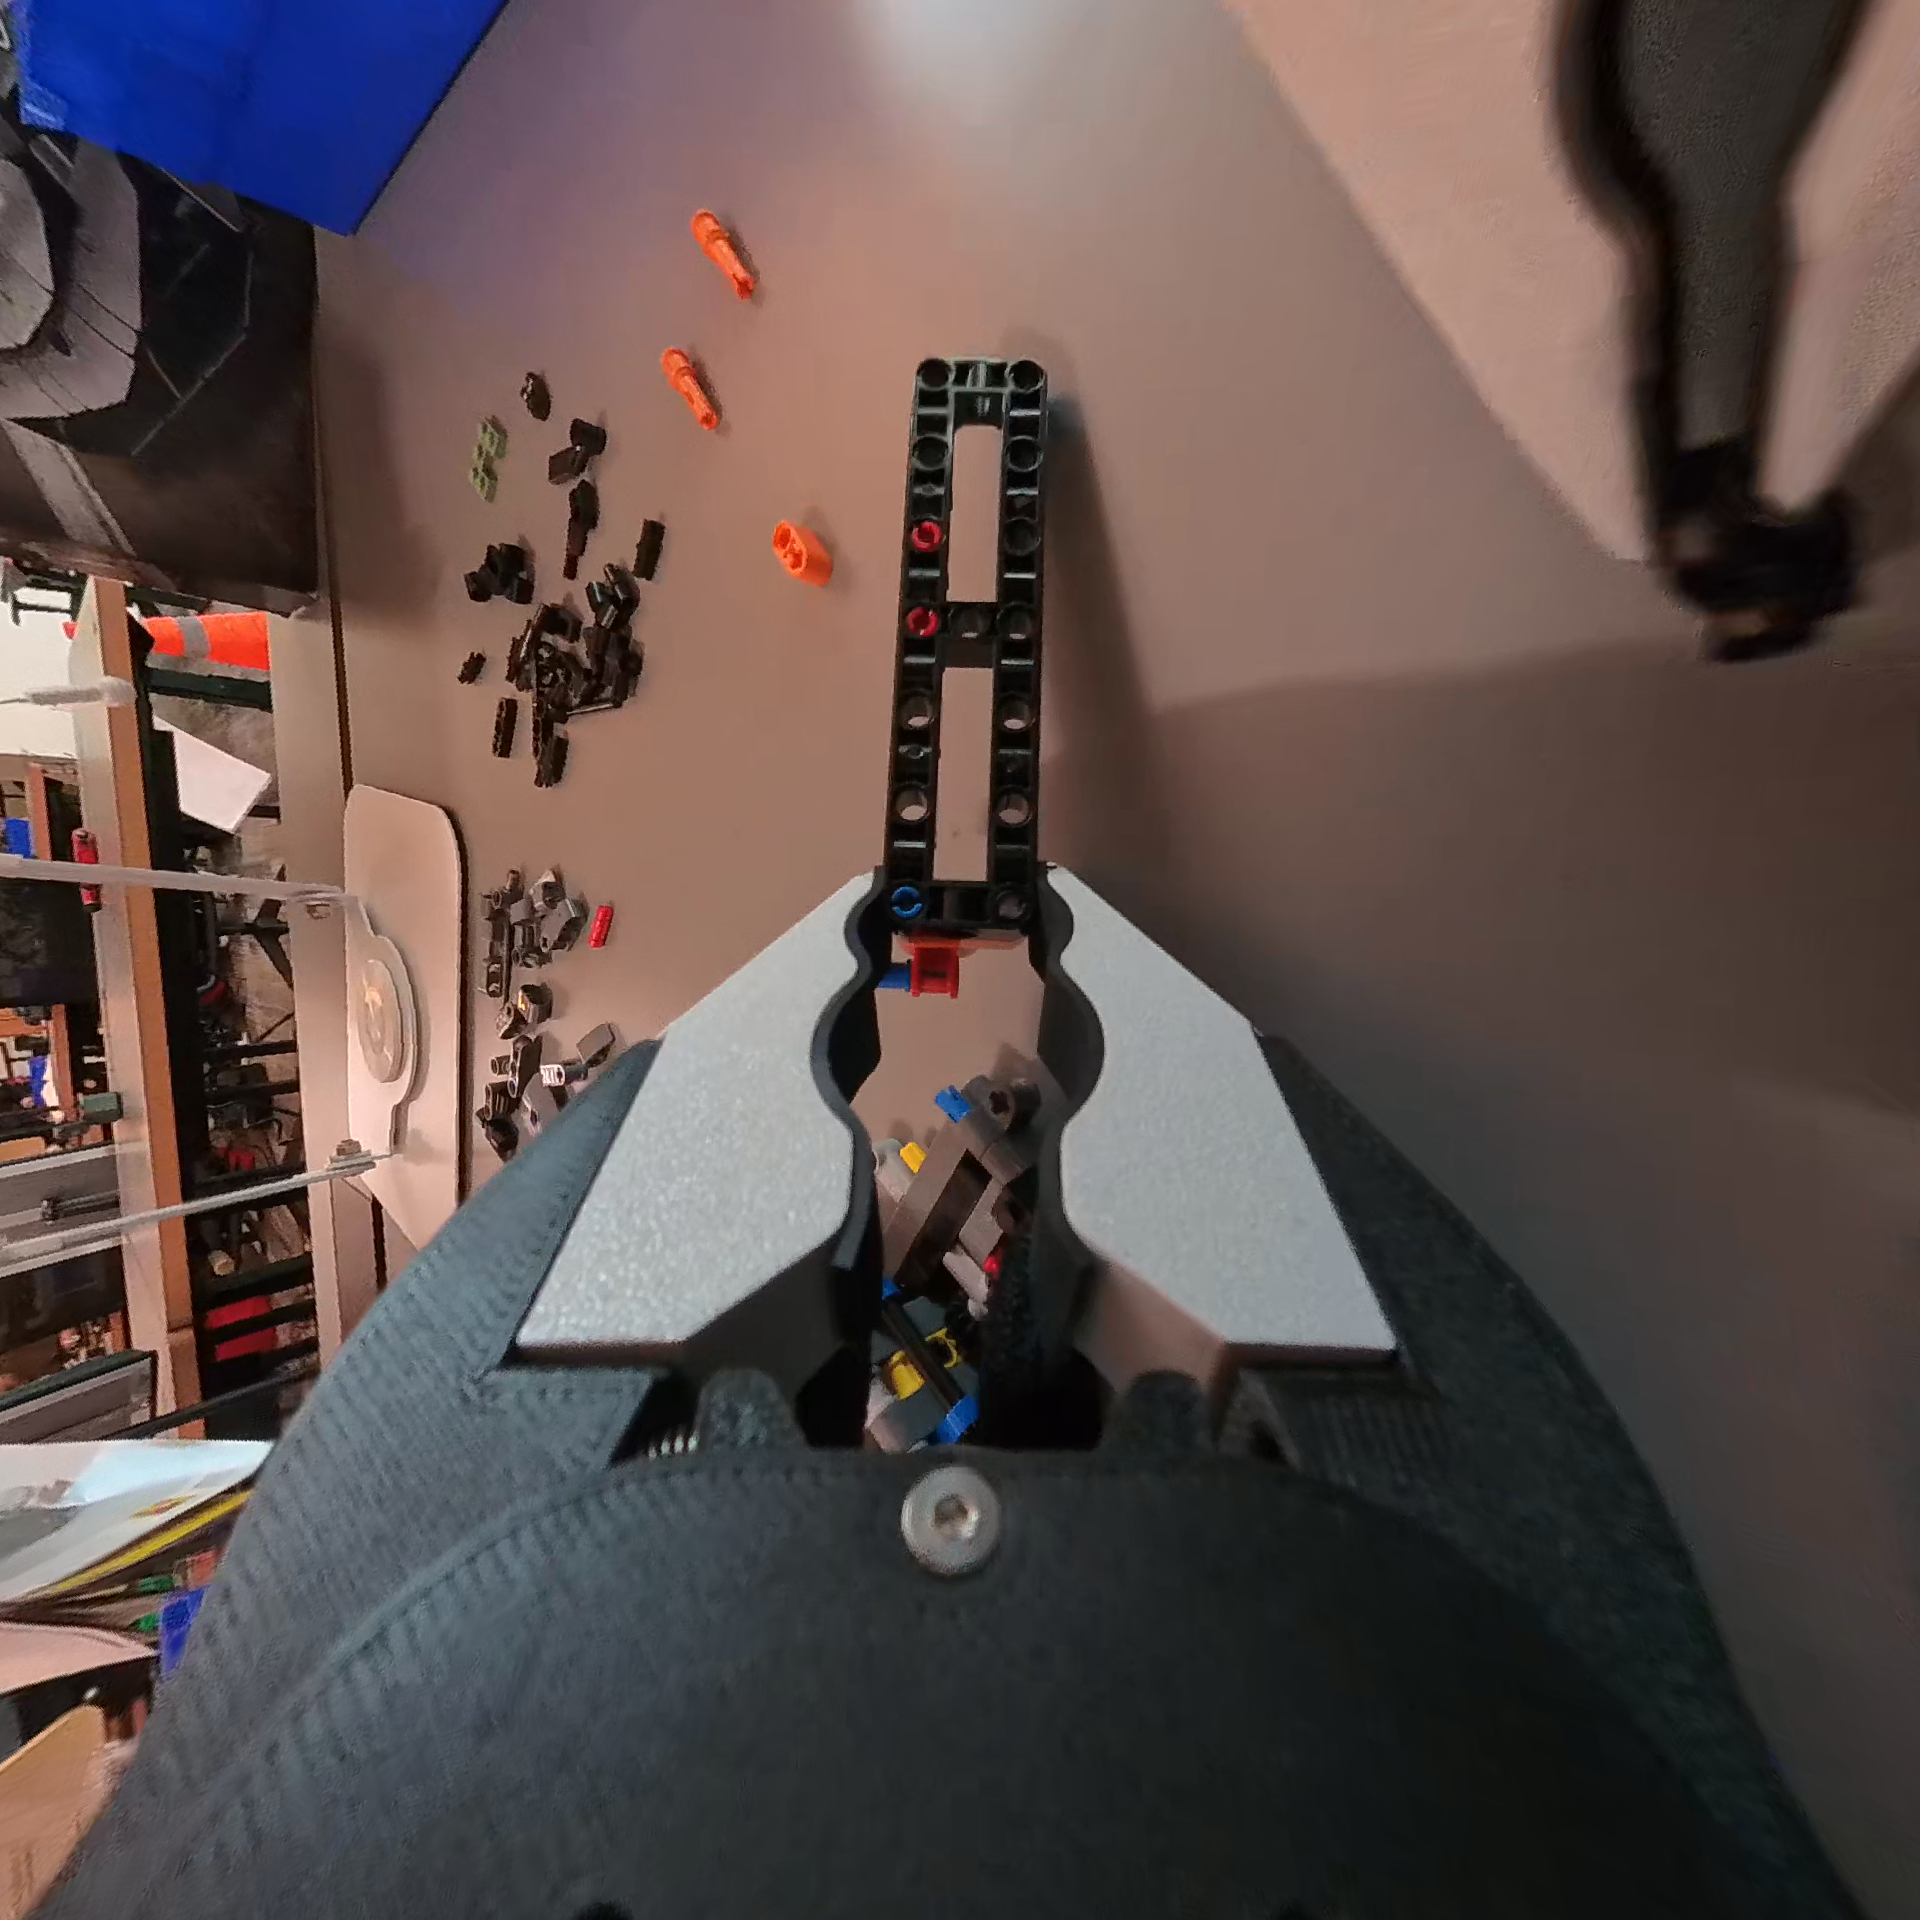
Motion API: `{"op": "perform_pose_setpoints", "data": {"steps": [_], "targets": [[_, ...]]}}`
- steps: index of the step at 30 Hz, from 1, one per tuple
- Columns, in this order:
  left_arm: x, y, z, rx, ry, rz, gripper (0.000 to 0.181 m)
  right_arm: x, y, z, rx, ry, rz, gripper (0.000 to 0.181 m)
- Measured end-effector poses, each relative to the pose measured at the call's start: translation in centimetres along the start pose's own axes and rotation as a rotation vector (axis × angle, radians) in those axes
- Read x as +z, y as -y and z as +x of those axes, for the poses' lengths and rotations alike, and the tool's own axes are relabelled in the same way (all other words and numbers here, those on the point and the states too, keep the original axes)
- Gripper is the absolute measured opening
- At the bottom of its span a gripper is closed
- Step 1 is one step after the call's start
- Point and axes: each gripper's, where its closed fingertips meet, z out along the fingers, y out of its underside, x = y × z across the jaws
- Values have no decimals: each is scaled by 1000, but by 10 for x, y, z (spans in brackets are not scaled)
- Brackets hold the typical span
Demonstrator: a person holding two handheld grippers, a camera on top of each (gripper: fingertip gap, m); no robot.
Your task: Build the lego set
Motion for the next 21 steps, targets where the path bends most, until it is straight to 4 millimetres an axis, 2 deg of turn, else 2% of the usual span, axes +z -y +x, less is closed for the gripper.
{"op": "perform_pose_setpoints", "data": {"steps": [2, 7, 11, 14, 15, 19, 21], "targets": [[1, -1, -1, -18, 3, -7, 26, -7, 4, 15, 37, -53, 41, 1], [3, 0, 0, -59, 5, -9, 26, -17, -22, 53, 26, -271, -80, 3], [3, 0, 0, -79, 9, -10, 26, -23, -37, 49, -1, -293, -138, 4], [4, 0, -1, -84, 10, -11, 26, -31, -42, 52, 75, -291, -154, 28], [4, 0, -1, -86, 10, -11, 26, -33, -43, 50, 78, -271, -161, 26], [5, 0, -1, -92, 9, -9, 26, -36, -34, 39, 3, -155, -195, 23], [5, -1, -2, -92, 10, -10, 26, -33, -27, 41, -44, -98, -241, 23]]}}
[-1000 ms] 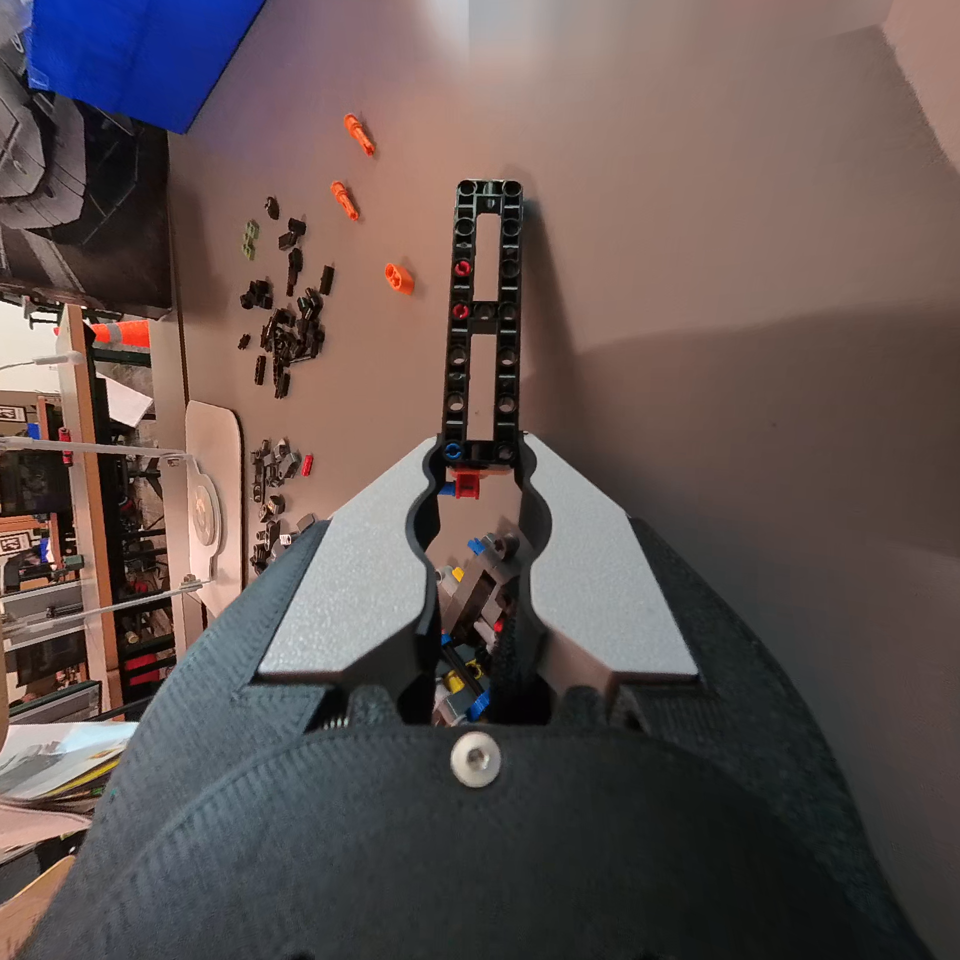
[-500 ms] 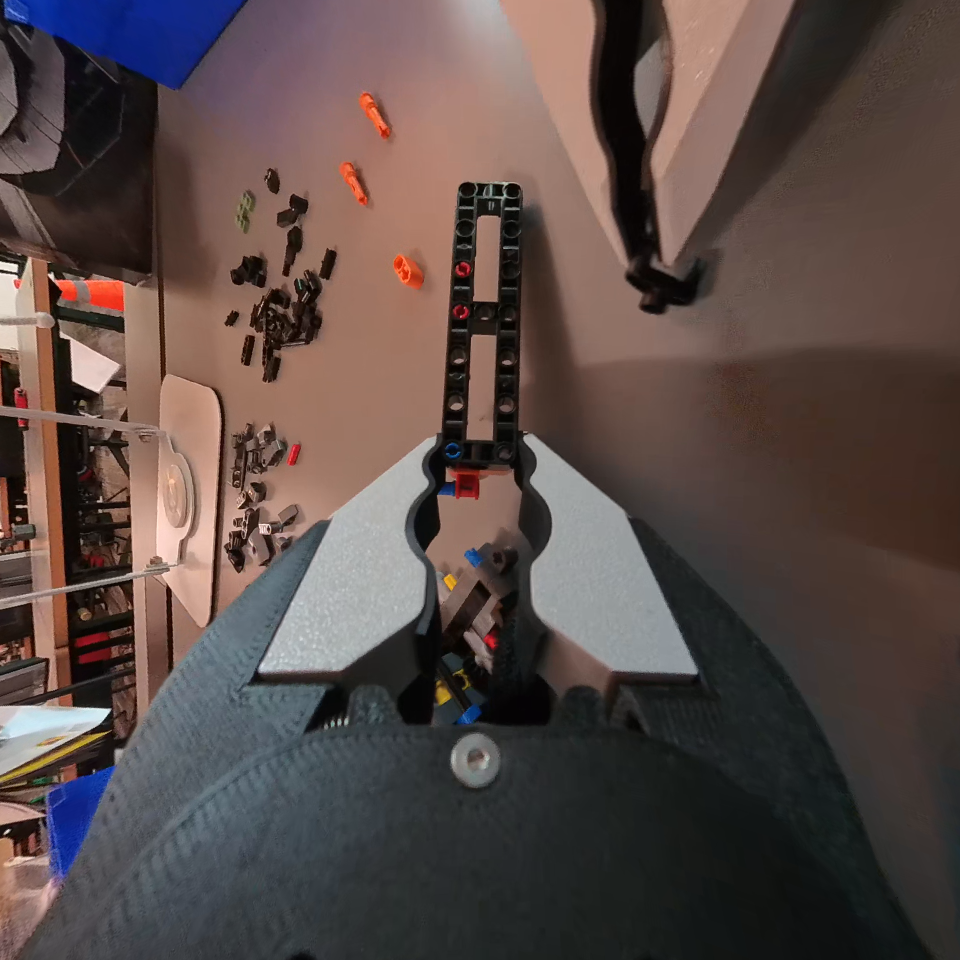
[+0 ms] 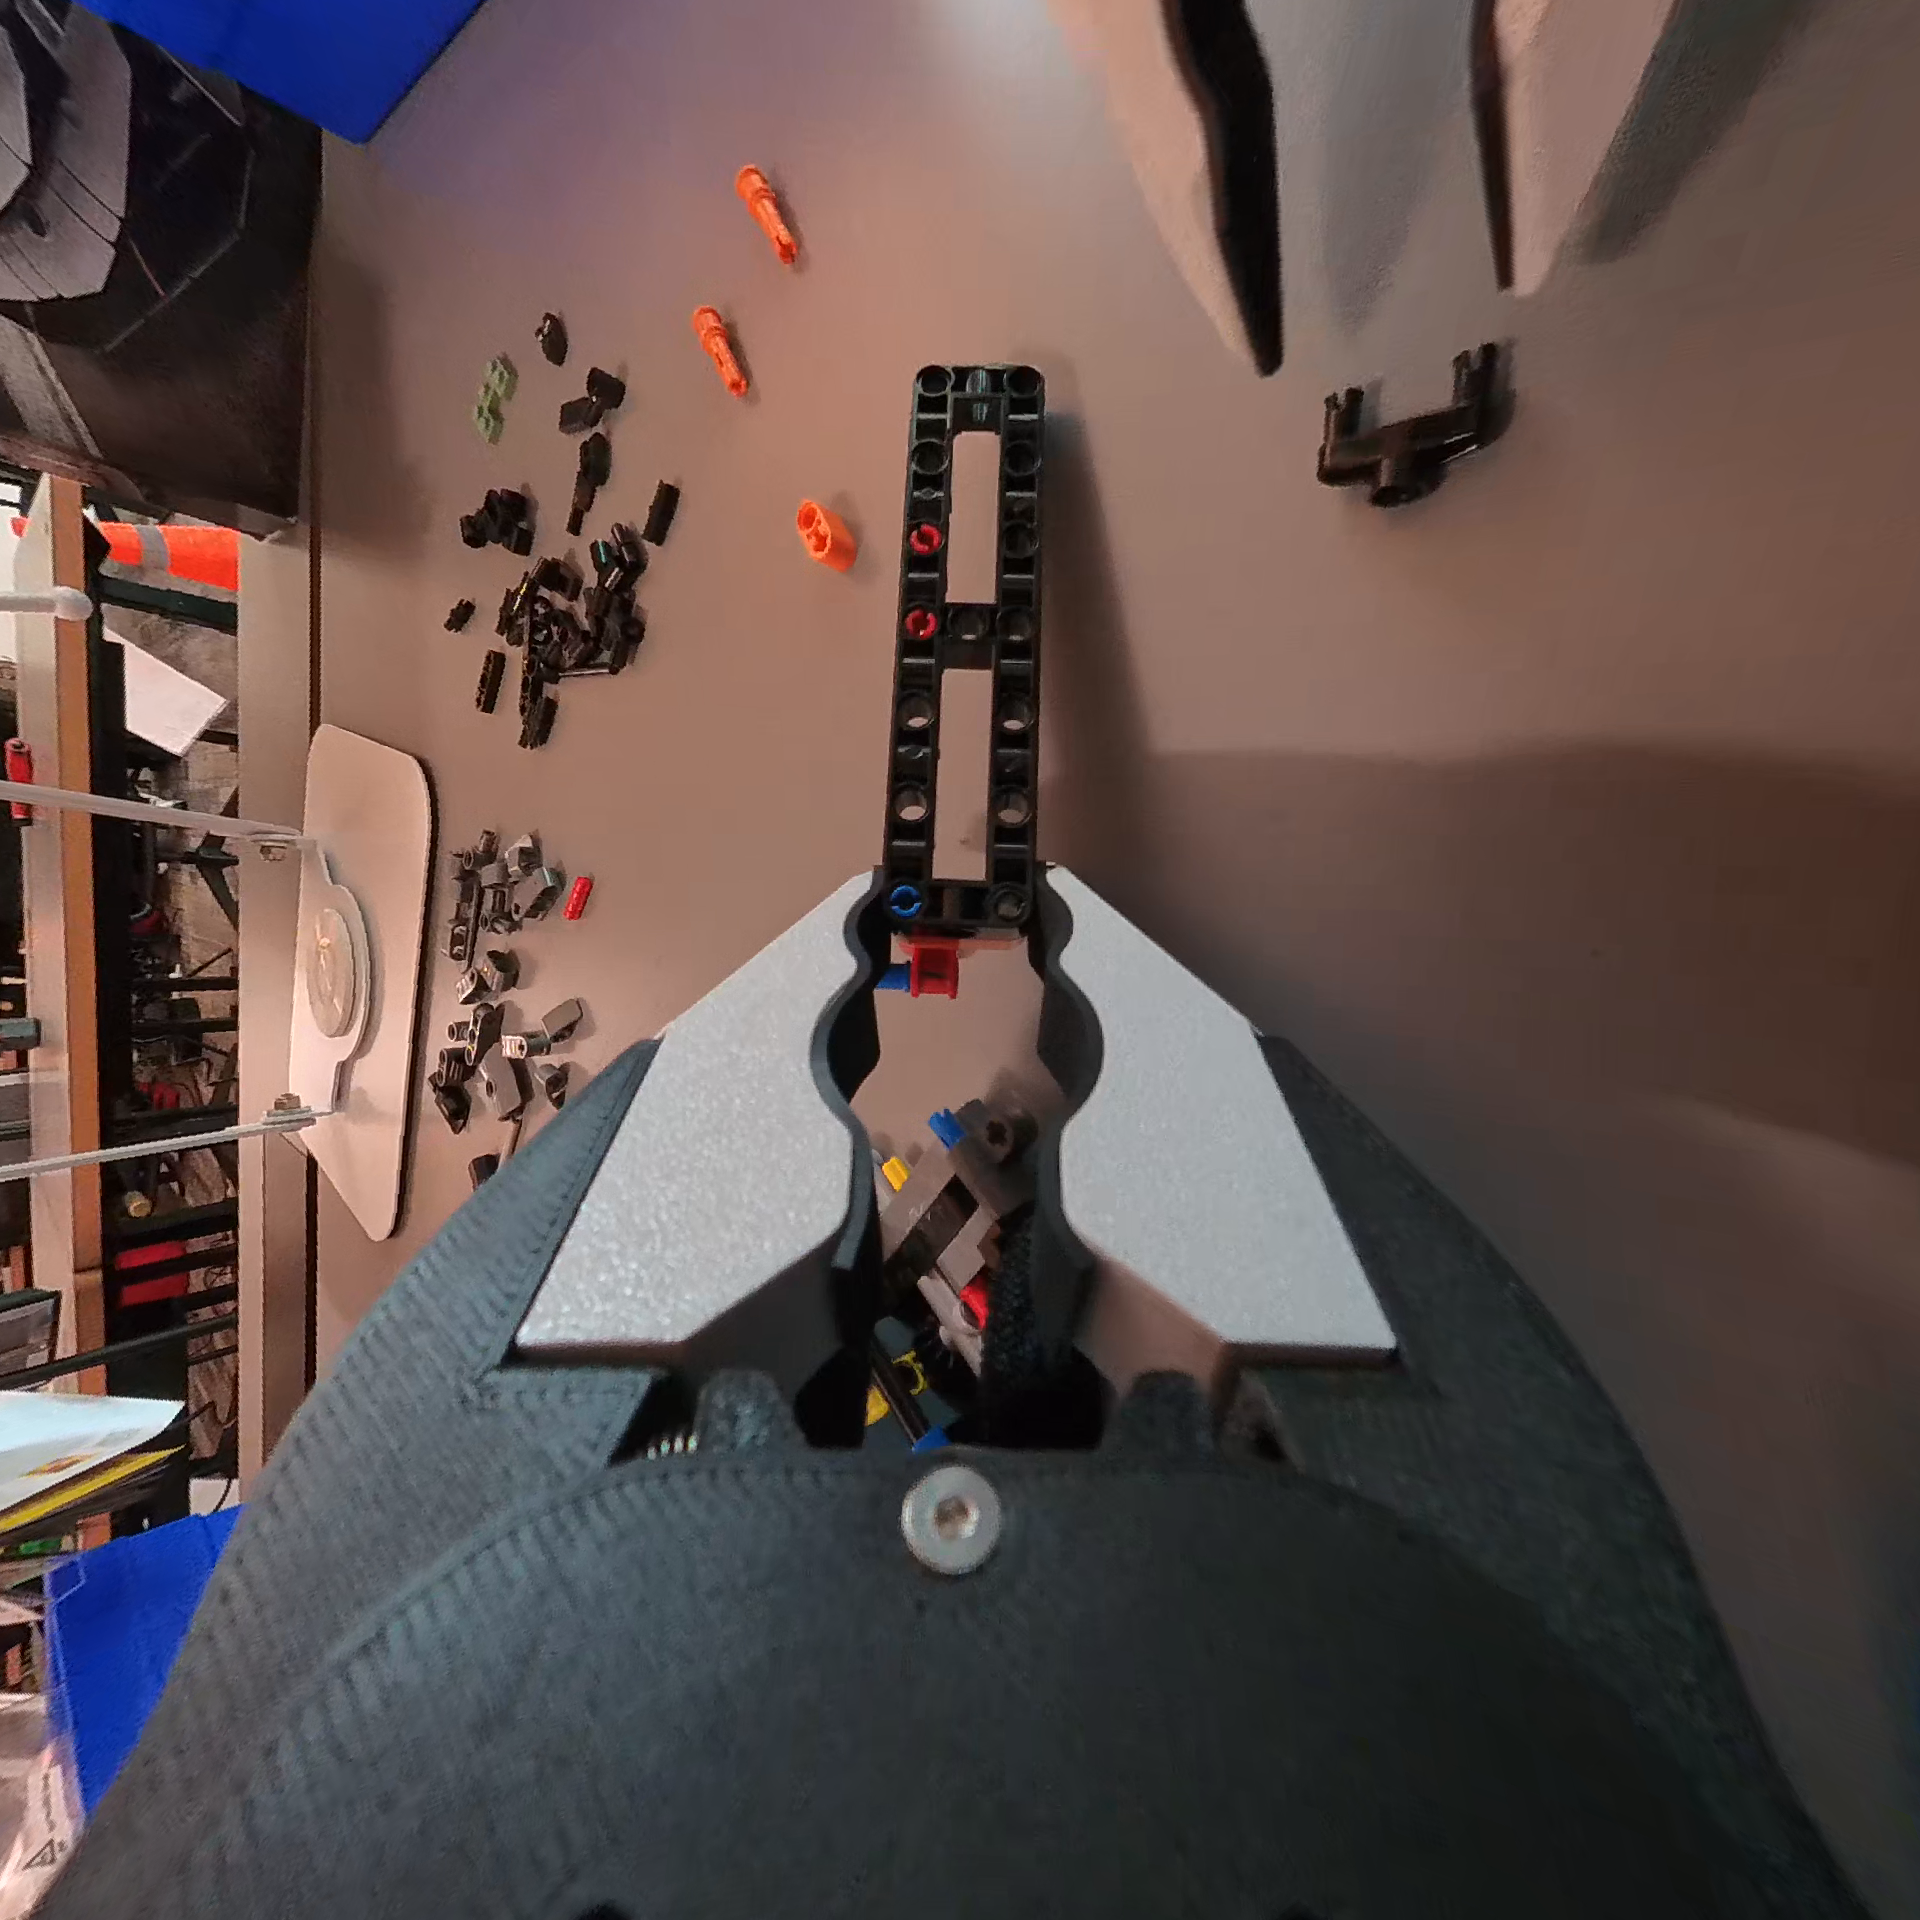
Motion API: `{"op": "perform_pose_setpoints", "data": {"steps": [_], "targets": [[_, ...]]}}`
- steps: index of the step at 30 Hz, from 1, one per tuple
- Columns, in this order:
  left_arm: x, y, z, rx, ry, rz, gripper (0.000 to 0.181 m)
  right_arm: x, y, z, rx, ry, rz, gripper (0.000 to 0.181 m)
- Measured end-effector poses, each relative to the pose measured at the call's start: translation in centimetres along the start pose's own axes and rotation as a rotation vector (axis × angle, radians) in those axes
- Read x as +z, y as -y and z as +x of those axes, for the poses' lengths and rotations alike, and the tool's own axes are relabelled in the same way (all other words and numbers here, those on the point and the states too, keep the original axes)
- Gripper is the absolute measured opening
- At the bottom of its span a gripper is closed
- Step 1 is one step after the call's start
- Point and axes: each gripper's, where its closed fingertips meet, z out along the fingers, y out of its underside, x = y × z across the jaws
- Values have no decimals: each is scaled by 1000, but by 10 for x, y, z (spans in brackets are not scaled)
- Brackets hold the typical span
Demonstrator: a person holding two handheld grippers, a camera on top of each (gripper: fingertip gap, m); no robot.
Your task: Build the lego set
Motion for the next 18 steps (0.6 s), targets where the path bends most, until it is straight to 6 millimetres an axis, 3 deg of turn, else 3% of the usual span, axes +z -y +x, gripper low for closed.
{"op": "perform_pose_setpoints", "data": {"steps": [4, 9, 14, 18], "targets": [[-1, -1, 0, -4, 5, -4, 26, 11, 2, -4, -159, 125, -107, 27], [-3, -5, 0, -30, 9, -7, 26, 18, -4, -2, -190, 99, -152, 20], [-2, -4, 0, -43, 3, 0, 26, 14, -7, 8, -80, -17, -94, 19], [1, 0, 1, -111, -8, 2, 26, 1, 3, 6, 84, -39, 77, 19]]}}
